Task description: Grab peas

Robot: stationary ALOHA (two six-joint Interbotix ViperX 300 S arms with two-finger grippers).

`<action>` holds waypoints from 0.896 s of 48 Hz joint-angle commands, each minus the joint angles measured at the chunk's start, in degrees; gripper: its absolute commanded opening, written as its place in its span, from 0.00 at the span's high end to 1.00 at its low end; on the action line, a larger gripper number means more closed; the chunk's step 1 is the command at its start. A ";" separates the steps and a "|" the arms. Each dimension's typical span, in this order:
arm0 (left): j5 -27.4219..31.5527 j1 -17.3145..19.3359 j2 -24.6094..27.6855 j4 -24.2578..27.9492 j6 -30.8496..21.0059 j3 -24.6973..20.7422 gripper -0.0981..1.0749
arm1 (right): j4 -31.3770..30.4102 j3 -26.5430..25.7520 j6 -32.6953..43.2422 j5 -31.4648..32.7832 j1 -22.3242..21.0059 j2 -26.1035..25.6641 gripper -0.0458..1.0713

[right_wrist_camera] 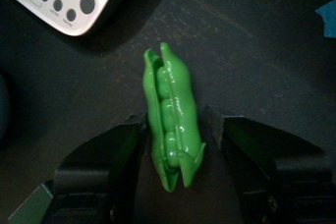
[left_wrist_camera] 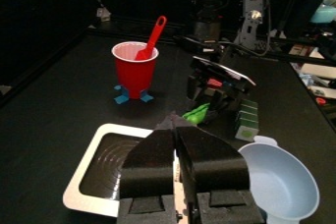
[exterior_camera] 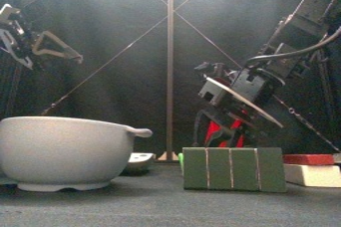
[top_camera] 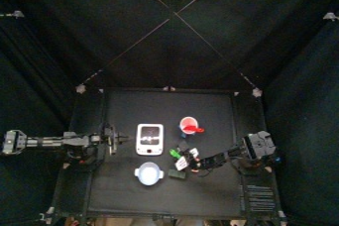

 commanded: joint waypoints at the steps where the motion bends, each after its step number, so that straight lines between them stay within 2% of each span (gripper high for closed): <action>1: -0.53 0.18 0.09 -0.09 0.09 -0.70 0.64 | 2.81 -1.49 -2.55 -0.09 -0.35 -0.70 0.27; 10: -0.53 0.18 0.09 -0.09 0.09 -0.70 0.64 | 8.53 -3.25 -10.20 0.18 -0.44 -1.32 0.35; 23: -0.53 0.18 0.09 -0.09 0.09 -0.70 0.64 | 12.92 -6.24 -18.72 0.44 -0.44 -4.48 0.36; 43: -0.53 0.18 0.09 -0.09 0.00 -0.70 0.64 | 13.36 -6.50 -19.95 3.87 -0.44 -6.42 0.36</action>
